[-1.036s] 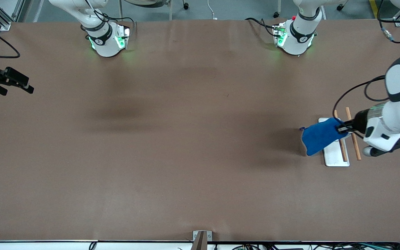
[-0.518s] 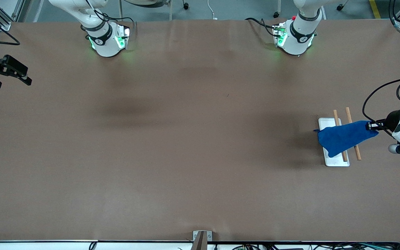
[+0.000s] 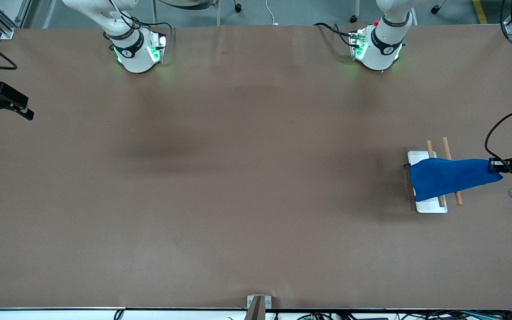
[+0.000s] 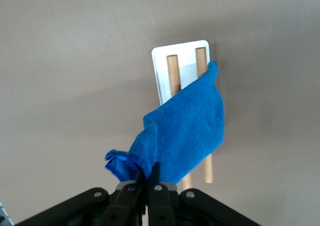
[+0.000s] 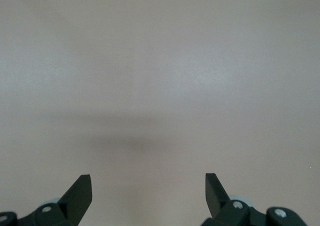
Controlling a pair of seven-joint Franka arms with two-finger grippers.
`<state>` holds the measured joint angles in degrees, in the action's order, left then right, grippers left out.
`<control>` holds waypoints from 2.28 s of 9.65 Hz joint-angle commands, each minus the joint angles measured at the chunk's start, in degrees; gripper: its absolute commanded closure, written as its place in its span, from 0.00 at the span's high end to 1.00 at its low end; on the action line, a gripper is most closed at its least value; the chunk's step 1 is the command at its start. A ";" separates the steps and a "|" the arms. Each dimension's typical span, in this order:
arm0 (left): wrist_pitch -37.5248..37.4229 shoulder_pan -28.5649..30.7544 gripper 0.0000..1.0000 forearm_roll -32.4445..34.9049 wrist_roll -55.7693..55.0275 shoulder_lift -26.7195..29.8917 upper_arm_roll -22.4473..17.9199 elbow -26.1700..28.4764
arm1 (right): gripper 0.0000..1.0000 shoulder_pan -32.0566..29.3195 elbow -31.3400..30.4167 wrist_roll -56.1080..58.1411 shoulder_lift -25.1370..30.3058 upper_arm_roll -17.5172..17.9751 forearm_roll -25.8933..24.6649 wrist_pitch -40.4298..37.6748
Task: Right arm passes towel to left arm to hang
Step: 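Carry the towel with the left gripper over the wooden dowels, then drape the towel over the dowels and open the left gripper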
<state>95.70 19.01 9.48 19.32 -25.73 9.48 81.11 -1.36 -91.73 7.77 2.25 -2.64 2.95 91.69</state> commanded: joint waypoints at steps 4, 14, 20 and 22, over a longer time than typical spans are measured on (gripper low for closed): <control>4.65 4.45 0.01 2.38 10.81 -5.03 0.36 -1.83 | 1.00 -0.48 1.02 -1.09 -1.80 0.09 -1.10 -1.95; 7.39 4.99 1.00 2.12 11.18 -5.82 1.06 -4.98 | 1.00 -1.01 1.11 -1.09 -1.81 -0.26 -1.10 -1.96; 1.96 3.05 1.00 0.01 -5.39 5.41 6.49 -5.35 | 1.00 -1.01 1.03 -1.18 -1.80 -0.26 -1.10 -2.05; -1.73 3.05 1.00 -0.08 -11.82 8.49 11.24 -5.35 | 1.00 -1.01 1.03 -1.18 -1.81 -0.26 -1.10 -2.05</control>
<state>95.71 21.79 9.78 10.78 -18.78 18.81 73.64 -2.05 -91.64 7.41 0.81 -3.29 2.88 90.46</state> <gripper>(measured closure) 0.000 0.000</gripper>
